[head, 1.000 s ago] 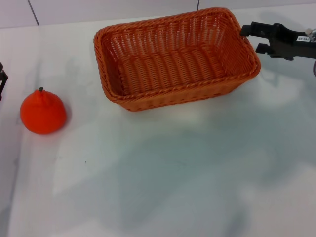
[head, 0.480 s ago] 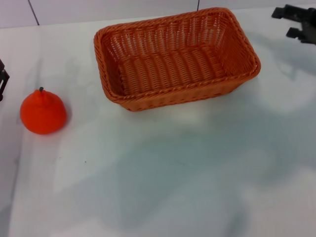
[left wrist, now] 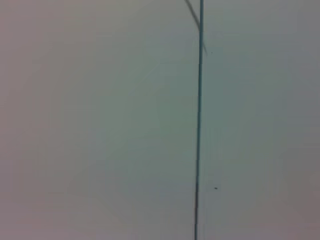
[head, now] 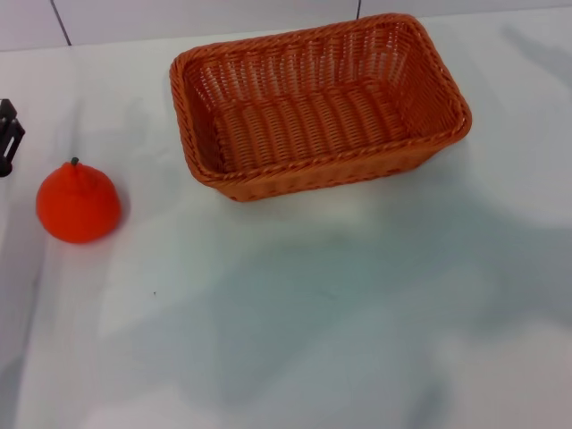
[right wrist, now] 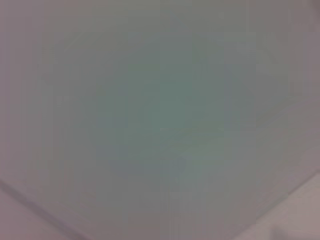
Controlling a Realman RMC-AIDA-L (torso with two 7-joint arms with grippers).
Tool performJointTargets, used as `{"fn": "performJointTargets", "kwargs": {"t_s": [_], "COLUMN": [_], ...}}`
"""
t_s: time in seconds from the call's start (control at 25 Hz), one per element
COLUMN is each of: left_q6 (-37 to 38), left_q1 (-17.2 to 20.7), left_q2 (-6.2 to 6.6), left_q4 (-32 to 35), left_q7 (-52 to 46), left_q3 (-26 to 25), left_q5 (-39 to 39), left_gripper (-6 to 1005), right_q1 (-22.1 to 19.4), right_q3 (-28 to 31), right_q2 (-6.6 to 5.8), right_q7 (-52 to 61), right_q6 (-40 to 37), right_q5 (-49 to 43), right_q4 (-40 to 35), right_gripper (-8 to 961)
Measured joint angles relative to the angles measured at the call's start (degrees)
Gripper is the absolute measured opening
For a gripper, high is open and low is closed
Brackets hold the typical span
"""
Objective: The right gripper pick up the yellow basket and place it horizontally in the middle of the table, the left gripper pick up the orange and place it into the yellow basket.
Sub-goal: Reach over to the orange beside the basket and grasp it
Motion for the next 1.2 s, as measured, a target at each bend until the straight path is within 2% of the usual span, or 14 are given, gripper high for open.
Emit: {"fn": "performJointTargets", "kwargs": {"t_s": [0.08,0.16,0.24,0.32,0.36,0.4,0.44,0.48,0.68,0.8,0.96,1.2], "left_q6": [-0.49,-1.78,-2.59,-1.85,-0.78,-0.78,1.17,6.02,13.98,16.17,15.12,7.84], "left_q1": [0.2,0.89,1.99,2.9,3.4,3.4,3.95,4.81,6.05,6.5,6.55,6.01], "left_q2": [0.18,0.56,1.43,2.3,2.85,2.85,3.46,4.61,6.05,6.08,5.56,2.77], "left_q4": [2.19,6.53,12.12,16.42,18.44,18.44,20.55,24.07,28.93,30.87,30.79,30.38], "left_q7": [-5.27,-14.74,-27.46,-36.9,-41.21,-41.21,-45.11,-51.79,-59.57,-60.95,-59.56,-53.16], "left_q3": [3.06,8.88,15.29,18.78,19.71,19.71,20.11,20.01,19.59,19.28,18.77,19.44], "left_q5": [0.08,0.94,3.21,6.16,8.26,8.26,10.94,17.18,26.02,29.6,31.28,31.39], "left_gripper": [813,814,814,815,815,816,816,816,817,818,819,821], "right_q1": [-1.03,-1.7,-1.92,-1.93,-1.9,-1.86,-1.82,-1.78,-1.85,-2.0,-2.05,-1.97], "right_q3": [1.42,2.0,1.95,1.71,1.67,1.65,1.54,1.42,0.91,0.89,0.74,0.52], "right_q2": [0.17,0.18,0.08,-0.15,-0.25,-0.3,-0.42,-0.54,-1.15,-1.25,-1.27,-1.3], "right_q7": [-2.88,-4.58,-4.83,-4.86,-4.94,-5.03,-5.22,-5.37,-5.49,-5.81,-6.12,-6.14], "right_q6": [0.21,0.33,0.55,0.81,0.88,0.87,0.83,0.75,0.6,0.53,0.08,-1.78], "right_q5": [2.5,3.8,3.75,3.44,3.36,3.32,3.28,3.21,2.46,2.43,2.36,2.35], "right_q4": [0.28,0.48,0.5,0.52,0.52,0.53,0.53,0.54,0.38,0.32,0.25,0.21], "right_gripper": [925,924,924,924,924,924,924,924,923,923,923,923]}}
